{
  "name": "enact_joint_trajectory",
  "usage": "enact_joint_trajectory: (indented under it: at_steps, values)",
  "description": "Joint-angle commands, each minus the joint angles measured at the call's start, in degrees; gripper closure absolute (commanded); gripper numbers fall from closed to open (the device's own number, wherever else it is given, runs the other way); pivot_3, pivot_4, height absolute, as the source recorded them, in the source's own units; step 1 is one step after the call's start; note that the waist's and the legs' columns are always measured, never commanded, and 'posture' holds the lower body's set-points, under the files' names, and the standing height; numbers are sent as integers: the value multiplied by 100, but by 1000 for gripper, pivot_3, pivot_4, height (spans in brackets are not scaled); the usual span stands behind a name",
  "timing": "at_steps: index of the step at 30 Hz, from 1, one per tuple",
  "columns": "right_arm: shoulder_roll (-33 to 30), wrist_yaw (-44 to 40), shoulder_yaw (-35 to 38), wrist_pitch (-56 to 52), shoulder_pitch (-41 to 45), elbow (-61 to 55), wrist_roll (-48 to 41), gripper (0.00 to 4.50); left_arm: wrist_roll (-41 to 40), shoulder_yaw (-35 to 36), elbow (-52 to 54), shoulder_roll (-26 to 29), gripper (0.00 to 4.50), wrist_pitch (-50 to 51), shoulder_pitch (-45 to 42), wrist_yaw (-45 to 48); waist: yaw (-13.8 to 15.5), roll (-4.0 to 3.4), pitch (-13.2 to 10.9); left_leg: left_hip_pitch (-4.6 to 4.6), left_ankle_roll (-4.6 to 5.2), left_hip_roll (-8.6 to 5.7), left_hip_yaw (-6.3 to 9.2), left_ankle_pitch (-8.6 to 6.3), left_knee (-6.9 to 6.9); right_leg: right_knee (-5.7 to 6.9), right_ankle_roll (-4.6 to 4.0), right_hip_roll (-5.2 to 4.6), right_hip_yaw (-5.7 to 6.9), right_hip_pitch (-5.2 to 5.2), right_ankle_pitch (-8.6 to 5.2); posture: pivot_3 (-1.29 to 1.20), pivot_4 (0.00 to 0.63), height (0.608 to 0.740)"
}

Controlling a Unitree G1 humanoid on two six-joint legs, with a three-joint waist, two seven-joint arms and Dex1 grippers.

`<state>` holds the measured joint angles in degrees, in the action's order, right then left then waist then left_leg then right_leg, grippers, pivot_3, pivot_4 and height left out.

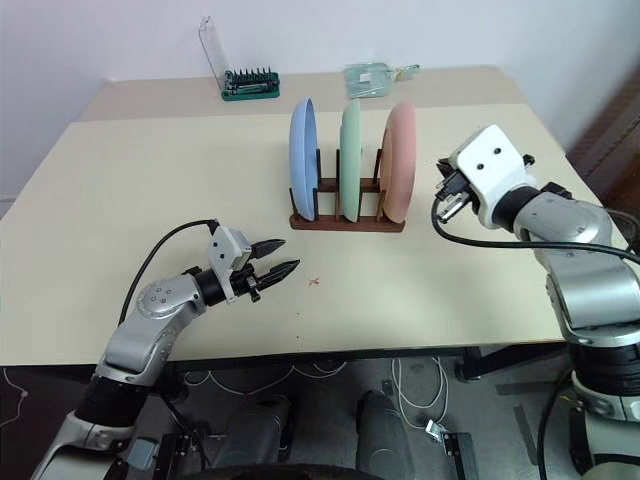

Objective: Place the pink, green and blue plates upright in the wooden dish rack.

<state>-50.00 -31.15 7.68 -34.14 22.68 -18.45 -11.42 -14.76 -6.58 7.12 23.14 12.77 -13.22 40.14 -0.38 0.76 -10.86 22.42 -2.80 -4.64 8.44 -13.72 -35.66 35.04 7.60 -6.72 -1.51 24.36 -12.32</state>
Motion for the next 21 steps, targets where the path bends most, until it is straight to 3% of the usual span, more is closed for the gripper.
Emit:
enact_joint_trajectory:
  at_steps: [1,5,10,21]
  values:
    - [-84,-303,600,508,-373,291,-99,4472,50,581,-313,223,2001,-250,-79,-186,-6,0,0,0,0,0,-1,0,0,0,0,0,0,0,0,0,150,740]
    - [105,-892,1114,844,-835,582,-671,4472,12,1196,-694,657,2001,-437,33,-182,-48,-3,0,-3,1,3,-7,0,1,2,0,3,-1,0,1,0,150,740]
    - [330,-1106,1287,1048,-933,861,-974,4472,35,1480,-846,948,2001,-530,163,-137,-39,-5,1,-7,1,12,-13,-1,0,4,-1,5,-2,-1,2,0,150,740]
    - [668,-1208,1050,1358,-868,1243,-1015,4472,33,1521,-388,948,2001,-315,447,-346,-30,-2,1,-6,1,14,-13,-1,-2,3,-2,4,-3,-3,2,0,150,740]
